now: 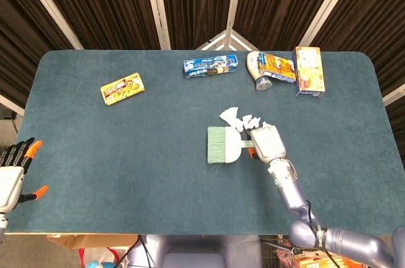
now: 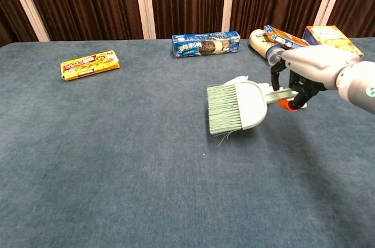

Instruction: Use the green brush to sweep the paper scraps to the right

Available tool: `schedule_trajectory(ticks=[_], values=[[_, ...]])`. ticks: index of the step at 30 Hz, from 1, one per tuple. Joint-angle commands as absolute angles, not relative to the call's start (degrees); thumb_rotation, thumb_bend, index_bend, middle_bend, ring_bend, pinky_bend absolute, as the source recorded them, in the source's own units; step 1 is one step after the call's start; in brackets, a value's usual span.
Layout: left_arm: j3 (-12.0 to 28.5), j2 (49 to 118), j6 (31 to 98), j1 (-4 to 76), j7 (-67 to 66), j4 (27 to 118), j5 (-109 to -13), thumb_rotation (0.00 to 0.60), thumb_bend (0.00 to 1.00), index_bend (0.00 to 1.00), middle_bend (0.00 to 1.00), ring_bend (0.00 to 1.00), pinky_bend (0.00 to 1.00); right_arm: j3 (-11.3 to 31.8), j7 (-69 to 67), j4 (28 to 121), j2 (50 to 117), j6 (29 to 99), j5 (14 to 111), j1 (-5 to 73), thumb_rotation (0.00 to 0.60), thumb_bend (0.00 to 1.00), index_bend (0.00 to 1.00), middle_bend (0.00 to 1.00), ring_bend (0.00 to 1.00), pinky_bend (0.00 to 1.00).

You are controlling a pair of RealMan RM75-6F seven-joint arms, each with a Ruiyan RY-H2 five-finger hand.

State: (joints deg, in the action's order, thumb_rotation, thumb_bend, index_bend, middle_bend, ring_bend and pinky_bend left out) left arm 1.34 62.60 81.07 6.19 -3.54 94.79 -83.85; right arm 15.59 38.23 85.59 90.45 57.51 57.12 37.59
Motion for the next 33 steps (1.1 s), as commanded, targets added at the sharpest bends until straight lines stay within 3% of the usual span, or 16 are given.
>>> schedule_trajectory(ticks=[1,10,18,33], values=[[1.3,62.5,80.9,6.3,-3.5,94.9,-83.7,0.6,0.05,0.0,0.0,0.0,0.0,16.9,40.5,81.9,91.8,55.1,53.5,40.5,0.6,0.66,0.82,0.96,1.0,0.99],[1.5,62.1,79.9,6.5,-2.9,95.1,-82.8,0.6,0.05,0.0,0.0,0.0,0.0,17.7,44.0,73.8,91.9,52.6,48.0,44.7,0.6,0.66,0.82,0.96,1.0,0.99],[1.3,62.0,80.4,6.3,-2.9,95.4,-83.1,0.6,0.05,0.0,0.0,0.0,0.0,15.0,46.5,72.2,86.1,54.2,45.8,43.2,0.6,0.66,0.83,0.96,1.0,0.99],[1.0,62.6,81.5,6.1,-4.3,95.4,-84.5,0.6,0.05,0.0,0.0,0.0,0.0,13.9,46.6,81.0,71.4,61.4,45.5,37.9,0.6,0.66,0.83,0.96,1.0,0.99]])
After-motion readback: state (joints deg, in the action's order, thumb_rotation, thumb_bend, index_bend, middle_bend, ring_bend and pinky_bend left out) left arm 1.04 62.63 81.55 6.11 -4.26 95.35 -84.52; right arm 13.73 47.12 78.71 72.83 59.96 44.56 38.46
